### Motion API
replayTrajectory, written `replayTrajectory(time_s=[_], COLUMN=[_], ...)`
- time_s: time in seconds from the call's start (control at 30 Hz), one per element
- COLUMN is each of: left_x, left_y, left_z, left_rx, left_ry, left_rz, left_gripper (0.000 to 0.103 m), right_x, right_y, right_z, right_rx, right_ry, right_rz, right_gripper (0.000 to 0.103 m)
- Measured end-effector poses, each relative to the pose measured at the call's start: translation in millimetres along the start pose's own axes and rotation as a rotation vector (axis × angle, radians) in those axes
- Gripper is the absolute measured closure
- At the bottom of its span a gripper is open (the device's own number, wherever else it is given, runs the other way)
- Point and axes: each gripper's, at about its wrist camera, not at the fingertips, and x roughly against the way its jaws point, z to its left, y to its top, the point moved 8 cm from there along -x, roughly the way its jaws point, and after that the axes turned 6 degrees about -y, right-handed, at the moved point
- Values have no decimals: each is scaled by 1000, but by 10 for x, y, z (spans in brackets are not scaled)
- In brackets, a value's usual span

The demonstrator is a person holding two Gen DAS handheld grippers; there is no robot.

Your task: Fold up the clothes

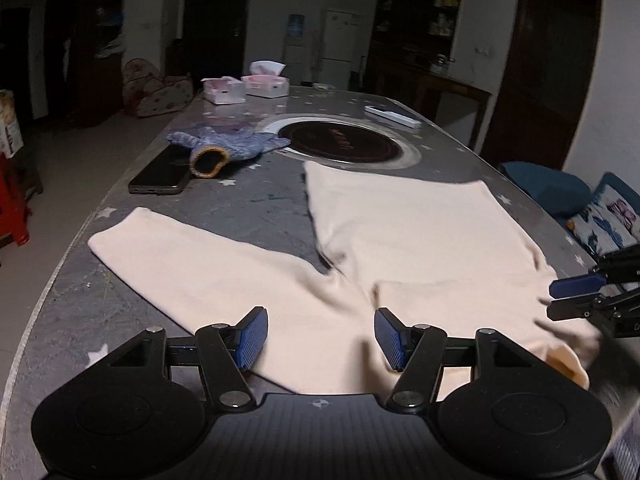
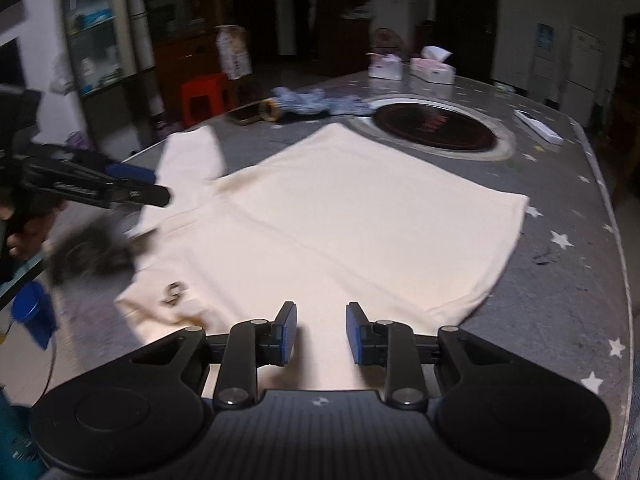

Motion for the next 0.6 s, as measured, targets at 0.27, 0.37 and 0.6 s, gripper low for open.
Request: replayTrajectory(time_s=[0.27,0.37,0.6], left_x=[-21,-49,-54], left_y=[-124,-195,-276], left_z=[-638,-800,-853], left_rx=[-167,-222,-247], left_ry=[-95,-117,-123], left_rz=[-2,10,26], left_gripper=[41,41,41], right_x=[74,103,176], right_y=[-232,-293,-100], right_z=[399,525,627], right_rx=[104,182,203], right_ry=[67,57,83], right_rz=[28,22,-55], right_gripper=[77,78,79])
